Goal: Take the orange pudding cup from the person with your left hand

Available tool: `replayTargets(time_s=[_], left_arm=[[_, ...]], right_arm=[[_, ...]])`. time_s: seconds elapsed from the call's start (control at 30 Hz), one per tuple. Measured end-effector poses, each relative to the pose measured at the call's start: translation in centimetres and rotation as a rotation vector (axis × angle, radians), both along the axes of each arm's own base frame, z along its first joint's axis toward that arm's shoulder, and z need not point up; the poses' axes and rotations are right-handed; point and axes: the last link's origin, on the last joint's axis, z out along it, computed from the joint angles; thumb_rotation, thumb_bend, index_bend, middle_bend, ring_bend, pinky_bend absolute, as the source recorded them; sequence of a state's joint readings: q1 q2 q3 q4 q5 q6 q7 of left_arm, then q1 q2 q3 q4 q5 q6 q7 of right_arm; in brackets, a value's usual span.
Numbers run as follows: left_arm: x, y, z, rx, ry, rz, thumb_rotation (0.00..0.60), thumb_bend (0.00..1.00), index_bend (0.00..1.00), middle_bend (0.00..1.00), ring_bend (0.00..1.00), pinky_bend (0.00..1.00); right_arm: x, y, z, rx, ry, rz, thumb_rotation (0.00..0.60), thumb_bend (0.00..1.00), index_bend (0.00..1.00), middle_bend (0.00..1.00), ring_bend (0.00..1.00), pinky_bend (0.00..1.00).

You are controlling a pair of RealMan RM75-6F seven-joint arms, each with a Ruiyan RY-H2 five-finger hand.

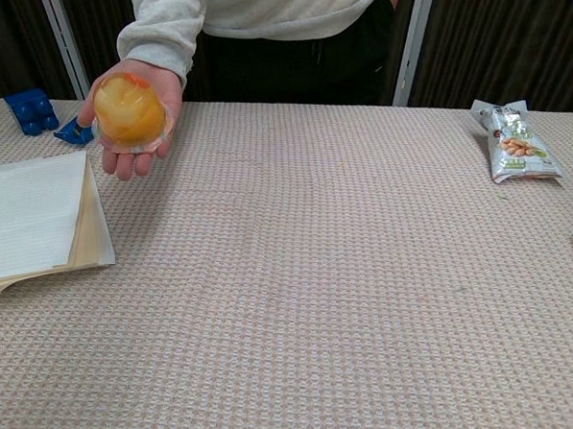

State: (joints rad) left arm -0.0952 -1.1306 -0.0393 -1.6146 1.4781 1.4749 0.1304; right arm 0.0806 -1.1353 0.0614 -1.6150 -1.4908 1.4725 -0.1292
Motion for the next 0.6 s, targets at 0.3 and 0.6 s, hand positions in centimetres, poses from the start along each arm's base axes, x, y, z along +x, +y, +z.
replayTargets(time_s=[0.3, 0.6], left_arm=[[-0.02, 0.06, 0.03, 0.001, -0.001, 0.000, 0.600, 0.14, 0.00, 0.00, 0.00, 0.00], [-0.13, 0.19, -0.13, -0.019, 0.017, 0.008, 0.600, 0.13, 0.00, 0.00, 0.00, 0.00]], right_arm=[[0.02, -0.06, -0.05, 0.001, -0.002, -0.001, 0.600, 0.11, 0.00, 0.00, 0.00, 0.00], [-0.01, -0.12, -0.11, 0.002, 0.008, -0.002, 0.600, 0.11, 0.00, 0.00, 0.00, 0.00]])
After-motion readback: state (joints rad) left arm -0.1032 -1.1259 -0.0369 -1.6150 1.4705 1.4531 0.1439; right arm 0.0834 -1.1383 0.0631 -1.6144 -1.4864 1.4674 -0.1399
